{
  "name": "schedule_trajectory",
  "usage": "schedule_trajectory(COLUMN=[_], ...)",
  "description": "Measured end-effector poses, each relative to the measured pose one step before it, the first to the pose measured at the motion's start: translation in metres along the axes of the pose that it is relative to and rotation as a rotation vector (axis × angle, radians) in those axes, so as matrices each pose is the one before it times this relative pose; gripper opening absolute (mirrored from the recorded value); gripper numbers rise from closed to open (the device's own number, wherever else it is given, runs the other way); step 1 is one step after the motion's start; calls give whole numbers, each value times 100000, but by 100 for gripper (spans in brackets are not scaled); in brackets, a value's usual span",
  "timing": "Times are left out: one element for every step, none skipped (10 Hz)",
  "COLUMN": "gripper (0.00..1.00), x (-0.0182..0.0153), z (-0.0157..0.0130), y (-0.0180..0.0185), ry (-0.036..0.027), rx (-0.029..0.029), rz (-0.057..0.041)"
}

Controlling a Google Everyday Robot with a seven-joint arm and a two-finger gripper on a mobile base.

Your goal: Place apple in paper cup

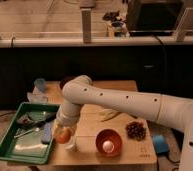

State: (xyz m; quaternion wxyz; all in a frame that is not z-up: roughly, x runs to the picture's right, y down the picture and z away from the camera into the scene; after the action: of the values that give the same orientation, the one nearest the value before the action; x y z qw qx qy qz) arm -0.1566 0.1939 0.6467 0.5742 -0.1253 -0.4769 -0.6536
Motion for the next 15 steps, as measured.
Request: schedule_trajectory(gripper=[66,76,80,80,80,80,80,80,80,80,80,80,80,80,80], x=[-56,-35,26,51,88,58,52,52,52,43,28,29,1,-1,-1], z=[93,124,69,172,147,-39,26,18,-26,-47,-28,41,-1,-1,4], y=[131,121,-7,-12,-199,238,3,-124,156,102,60,26,-8,1,1], ry=[-248,-427,-233,-678,-423,-327,-575,-481,-9,50,-1,-133,3,0,-10], rx=[-193,-441,-466,-2072,-2018,-633,-669,-367,19,40,42,-10,-2,-1,-1], rz=[101,-29,-65,35,42,741,297,-125,391,291,183,44,-47,-70,-6])
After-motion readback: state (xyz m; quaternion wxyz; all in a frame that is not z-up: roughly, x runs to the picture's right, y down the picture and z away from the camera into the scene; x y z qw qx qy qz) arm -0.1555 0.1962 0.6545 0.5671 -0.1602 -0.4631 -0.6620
